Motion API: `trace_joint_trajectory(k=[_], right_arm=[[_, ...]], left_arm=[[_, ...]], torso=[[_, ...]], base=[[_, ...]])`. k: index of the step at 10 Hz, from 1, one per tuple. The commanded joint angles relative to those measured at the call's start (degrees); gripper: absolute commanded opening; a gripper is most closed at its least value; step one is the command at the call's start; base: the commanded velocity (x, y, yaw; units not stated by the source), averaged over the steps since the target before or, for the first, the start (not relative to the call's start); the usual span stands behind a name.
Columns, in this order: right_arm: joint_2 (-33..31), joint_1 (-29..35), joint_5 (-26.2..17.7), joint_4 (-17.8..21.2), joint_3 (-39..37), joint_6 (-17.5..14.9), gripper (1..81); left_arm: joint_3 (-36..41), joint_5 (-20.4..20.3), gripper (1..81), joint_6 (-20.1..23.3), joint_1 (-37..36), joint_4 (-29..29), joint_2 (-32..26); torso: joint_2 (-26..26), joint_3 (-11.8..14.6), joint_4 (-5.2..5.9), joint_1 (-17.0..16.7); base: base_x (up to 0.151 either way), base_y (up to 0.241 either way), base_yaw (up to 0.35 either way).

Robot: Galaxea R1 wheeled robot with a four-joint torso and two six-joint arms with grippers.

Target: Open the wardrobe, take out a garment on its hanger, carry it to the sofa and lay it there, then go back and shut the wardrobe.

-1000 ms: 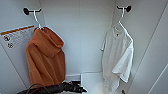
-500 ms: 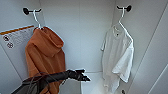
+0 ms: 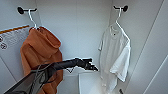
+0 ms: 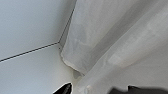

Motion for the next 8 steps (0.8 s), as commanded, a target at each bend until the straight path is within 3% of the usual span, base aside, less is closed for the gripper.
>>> trace_joint_trajectory(k=[1, 4, 6, 8], right_arm=[[0.0, 1.7, -2.7, -0.4, 0.4, 0.1, 81.1], [0.1, 1.7, -2.6, -0.4, 0.3, 0.1, 81.1], [0.1, 1.7, -2.5, -0.2, 0.2, 0.1, 81.1], [0.0, 1.7, -2.2, -0.1, 0.1, 0.1, 81.1]], left_arm=[[-0.7, 1.8, 81.1, -0.7, -17.1, -6.9, 0.1], [-0.5, 1.1, 81.1, -0.7, -23.0, -14.0, -1.1], [-0.2, -4.9, 81.1, -0.7, -25.4, -19.5, -1.0], [-0.4, -7.4, 81.1, -0.7, -28.2, -22.4, 0.4]], torso=[[0.0, 0.0, 0.02, 0.0], [0.0, 0.0, -0.24, 0.0], [0.0, 0.0, -0.24, 0.0], [0.0, 0.0, -0.24, 0.0]], base=[[0.0, 0.0, 0.0], [0.0, 0.0, 0.0], [0.0, 0.0, 0.0], [0.0, 0.0, 0.0]])
